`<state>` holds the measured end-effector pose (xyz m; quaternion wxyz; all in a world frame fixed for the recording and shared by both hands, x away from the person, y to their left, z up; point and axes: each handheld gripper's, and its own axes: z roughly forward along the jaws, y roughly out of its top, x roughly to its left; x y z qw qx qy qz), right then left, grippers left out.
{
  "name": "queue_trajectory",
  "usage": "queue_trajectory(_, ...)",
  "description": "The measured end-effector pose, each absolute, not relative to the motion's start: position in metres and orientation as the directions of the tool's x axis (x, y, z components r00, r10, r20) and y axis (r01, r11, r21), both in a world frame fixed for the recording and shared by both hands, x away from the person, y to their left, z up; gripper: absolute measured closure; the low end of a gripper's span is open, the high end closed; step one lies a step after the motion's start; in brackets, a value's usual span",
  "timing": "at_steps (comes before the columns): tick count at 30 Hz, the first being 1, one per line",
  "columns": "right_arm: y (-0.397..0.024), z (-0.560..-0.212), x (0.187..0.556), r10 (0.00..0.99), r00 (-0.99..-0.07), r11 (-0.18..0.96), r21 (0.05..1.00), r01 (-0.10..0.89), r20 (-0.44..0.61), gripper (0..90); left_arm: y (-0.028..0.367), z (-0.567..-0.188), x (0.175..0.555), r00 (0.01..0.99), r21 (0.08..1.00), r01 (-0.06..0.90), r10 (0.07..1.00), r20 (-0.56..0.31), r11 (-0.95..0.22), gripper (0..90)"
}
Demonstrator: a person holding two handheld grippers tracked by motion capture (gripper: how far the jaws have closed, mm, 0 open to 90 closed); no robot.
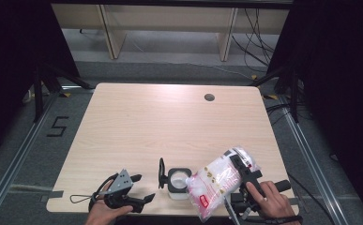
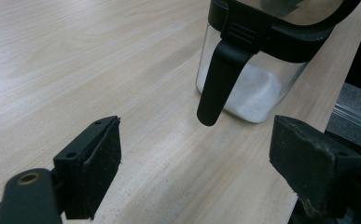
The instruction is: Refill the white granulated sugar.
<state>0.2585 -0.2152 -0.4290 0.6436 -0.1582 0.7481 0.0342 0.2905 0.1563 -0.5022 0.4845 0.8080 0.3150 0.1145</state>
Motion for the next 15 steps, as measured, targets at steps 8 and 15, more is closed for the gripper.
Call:
queue_trajectory(8, -0.2169, -0.4303, 0.2593, -0.180, -0.116, 0.949, -0.142, -0.282, -0.977, 38.9, 0.1557, -0.5024, 0.2906, 0.777, 0.859, 0.391, 0.618, -0.117, -0.330, 16.2)
queue_trajectory(15, -0.2165, -0.4338, 0.2592, -0.169, -0.132, 0.954, -0.128, -0.273, -0.977, 38.9, 0.1563, -0.5021, 0.2905, 0.775, 0.855, 0.399, 0.621, -0.121, -0.331, 16.2)
